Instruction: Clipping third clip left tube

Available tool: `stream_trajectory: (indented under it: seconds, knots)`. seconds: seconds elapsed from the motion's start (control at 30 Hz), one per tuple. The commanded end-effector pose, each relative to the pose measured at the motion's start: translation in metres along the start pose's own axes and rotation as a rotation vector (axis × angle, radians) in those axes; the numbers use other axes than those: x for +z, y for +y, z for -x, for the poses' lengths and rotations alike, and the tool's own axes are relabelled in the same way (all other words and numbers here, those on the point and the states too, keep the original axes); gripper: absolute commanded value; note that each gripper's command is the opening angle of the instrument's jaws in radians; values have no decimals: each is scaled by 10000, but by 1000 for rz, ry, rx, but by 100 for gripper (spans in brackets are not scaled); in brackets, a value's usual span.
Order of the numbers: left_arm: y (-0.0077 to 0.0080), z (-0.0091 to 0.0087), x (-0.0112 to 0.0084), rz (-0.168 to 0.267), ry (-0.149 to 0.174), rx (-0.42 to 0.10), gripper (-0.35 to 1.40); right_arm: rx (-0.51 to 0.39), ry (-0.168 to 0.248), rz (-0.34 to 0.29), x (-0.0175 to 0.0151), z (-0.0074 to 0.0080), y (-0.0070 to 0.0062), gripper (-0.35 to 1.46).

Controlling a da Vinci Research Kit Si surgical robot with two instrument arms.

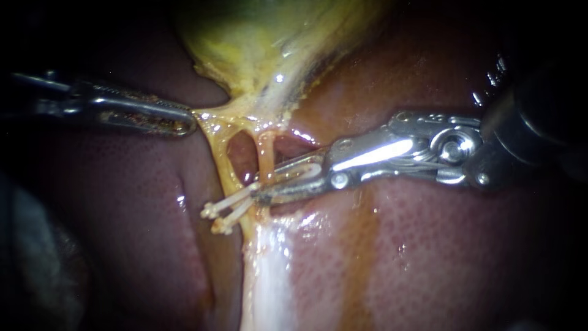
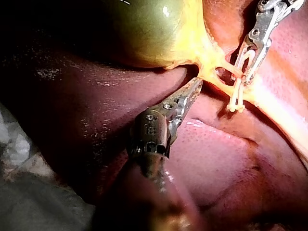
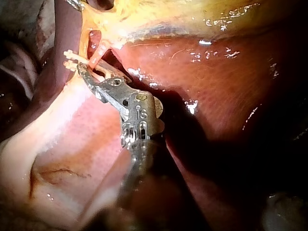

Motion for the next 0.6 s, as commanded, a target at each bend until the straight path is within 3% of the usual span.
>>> stream_trajectory:
  seconds: [0.03, 0.13, 0.2, 0.4, 0.6]
  knots:
    - [0, 0, 0, 0, 0, 0, -35, -1, 2, -2, 0, 1, 0, 4]
    - [0, 0, 0, 0, 0, 0, -35, -3, 21, -14, 2, 4, 1, 34]
    - [0, 0, 0, 0, 0, 0, -35, -5, 42, -23, 4, 7, 3, 42]
    - [0, 0, -1, 0, 0, 0, -35, 7, 94, 44, 1, 15, 11, 50]
    - [0, 0, -1, 0, 0, 0, -35, 15, 99, 49, -23, 23, 9, 50]
